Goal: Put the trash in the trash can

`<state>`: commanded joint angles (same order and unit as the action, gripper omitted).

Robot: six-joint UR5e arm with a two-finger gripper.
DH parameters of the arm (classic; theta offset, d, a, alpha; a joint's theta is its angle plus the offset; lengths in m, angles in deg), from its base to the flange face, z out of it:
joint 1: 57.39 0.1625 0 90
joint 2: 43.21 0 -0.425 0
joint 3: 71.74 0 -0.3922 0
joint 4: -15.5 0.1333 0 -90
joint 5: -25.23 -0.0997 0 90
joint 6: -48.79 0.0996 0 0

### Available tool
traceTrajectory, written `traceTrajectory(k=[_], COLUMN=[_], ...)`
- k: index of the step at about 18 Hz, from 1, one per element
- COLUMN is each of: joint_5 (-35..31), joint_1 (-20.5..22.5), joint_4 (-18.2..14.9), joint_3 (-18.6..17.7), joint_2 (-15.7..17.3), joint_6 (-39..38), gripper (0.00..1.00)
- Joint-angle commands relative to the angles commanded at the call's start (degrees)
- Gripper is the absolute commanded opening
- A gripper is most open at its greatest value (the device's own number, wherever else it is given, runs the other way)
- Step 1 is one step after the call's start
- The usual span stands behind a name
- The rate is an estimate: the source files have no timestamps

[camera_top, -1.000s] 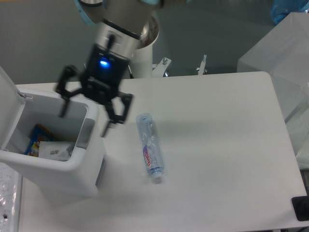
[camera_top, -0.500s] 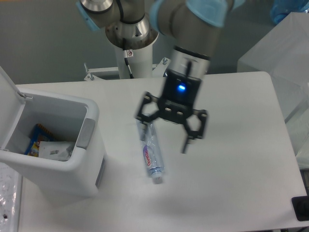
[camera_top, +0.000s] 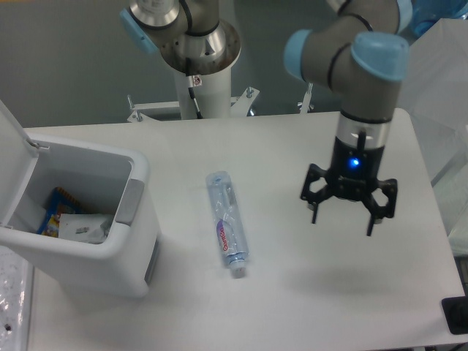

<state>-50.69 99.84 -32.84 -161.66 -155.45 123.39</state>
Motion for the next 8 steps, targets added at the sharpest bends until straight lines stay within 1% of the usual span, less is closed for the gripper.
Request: traceTrajectory(k=[3, 6, 8], joint_5=[-4.4, -10.02, -11.18], joint_1=[0.18, -0.52, -1.49], joint_4=[-0.26, -0.62, -0.62], joint_3=[-0.17, 0.0, 0.26], joint_2=[0.0, -0.96, -1.49], joint_6=[0.73, 0.73, 0.29], gripper=[1.0, 1.0, 1.0])
